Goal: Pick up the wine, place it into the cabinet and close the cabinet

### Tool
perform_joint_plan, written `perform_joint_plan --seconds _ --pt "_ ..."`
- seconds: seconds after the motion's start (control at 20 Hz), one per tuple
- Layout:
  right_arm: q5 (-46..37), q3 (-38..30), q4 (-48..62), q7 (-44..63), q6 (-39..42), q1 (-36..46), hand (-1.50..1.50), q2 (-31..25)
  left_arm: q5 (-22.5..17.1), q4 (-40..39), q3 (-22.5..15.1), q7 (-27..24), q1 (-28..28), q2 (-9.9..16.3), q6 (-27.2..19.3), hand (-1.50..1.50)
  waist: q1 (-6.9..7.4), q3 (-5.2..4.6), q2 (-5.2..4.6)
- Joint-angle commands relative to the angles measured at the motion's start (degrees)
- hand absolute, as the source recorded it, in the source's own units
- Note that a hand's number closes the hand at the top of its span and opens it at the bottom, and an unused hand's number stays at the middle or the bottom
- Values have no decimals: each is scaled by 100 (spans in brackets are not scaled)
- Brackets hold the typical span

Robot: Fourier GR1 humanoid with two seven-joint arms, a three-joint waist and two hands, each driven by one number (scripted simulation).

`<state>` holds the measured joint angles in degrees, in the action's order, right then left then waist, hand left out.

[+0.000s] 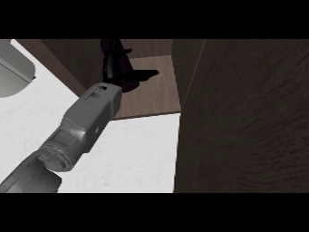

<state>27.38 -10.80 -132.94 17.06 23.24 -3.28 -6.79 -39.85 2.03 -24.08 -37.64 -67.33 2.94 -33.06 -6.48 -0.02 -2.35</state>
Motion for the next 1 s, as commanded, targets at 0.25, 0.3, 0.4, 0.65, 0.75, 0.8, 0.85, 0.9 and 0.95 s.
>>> perform_joint_plan --seconds 0.25,0.3,0.4,0.65,0.75,0.8,0.85,0.9,0.95 --pt "-77 95 -52 -56 44 -23 -150 60 -36 -59 147 -53 -122 -109 236 -150 78 -7 18" --pt "-7 -37 55 -174 162 -123 -150 25 -108 6 229 -401 100 -262 151 -150 55 -5 6" --pt "67 -38 156 -73 119 -51 -150 -20 -67 -26 223 -262 -81 -159 214 -150 122 -4 28" --pt "-154 141 95 73 -87 173 -150 39 -140 499 312 -521 152 -290 225 -150 143 -6 73" --pt "-92 89 127 194 -287 388 -150 22 -205 456 411 -955 440 -291 478 -150 203 -12 50" --pt "39 50 -142 127 -69 -57 -150 20 -257 853 367 -931 662 -291 333 -150 113 -4 114" --pt "-98 192 -47 218 -166 92 -150 52 -214 765 374 -1008 483 -291 499 -150 215 -6 107" --pt "-29 109 -183 121 -129 -71 -150 99 -285 940 385 -792 342 -291 429 -150 180 -3 128" --pt "-26 61 79 259 -244 265 -150 -27 -300 1350 194 -818 610 -292 330 -150 192 -3 140"
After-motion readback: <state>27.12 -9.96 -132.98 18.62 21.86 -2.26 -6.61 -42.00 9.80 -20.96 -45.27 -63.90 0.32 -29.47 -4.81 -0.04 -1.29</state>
